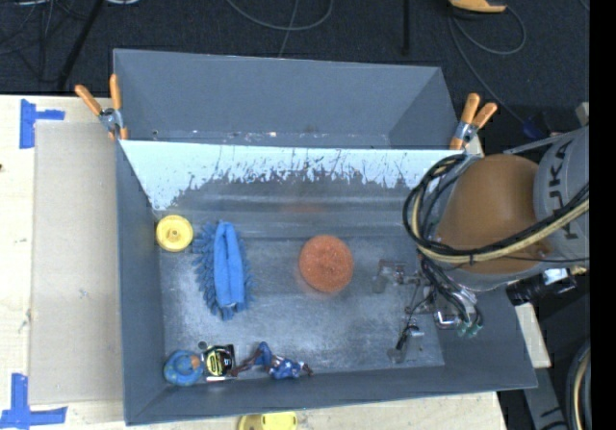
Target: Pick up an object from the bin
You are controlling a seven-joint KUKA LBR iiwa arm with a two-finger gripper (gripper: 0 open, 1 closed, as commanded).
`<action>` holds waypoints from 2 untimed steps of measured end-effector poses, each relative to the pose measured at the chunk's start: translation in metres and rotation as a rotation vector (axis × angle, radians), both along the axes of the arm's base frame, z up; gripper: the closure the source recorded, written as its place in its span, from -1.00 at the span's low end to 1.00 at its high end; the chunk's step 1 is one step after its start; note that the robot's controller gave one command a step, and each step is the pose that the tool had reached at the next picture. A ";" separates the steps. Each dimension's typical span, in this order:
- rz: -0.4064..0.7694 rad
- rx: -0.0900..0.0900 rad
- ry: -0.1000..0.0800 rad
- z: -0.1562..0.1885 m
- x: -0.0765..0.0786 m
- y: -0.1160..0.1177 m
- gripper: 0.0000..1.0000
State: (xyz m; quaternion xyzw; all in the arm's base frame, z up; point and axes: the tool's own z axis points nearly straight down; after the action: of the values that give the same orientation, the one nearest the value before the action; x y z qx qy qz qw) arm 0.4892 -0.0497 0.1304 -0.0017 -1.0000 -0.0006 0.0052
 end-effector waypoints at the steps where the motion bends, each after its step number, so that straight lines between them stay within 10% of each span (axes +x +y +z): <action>1: 0.002 -0.001 -0.008 0.004 0.002 0.000 -1.00; 2: -0.001 -0.002 -0.016 -0.034 0.040 0.025 -1.00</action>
Offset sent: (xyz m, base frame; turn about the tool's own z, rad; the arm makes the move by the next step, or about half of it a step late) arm 0.0504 0.0349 -0.0498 -0.0006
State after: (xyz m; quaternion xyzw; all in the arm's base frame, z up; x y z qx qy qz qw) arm 0.5288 -0.0249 0.0967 -0.0022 -1.0000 0.0002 -0.0030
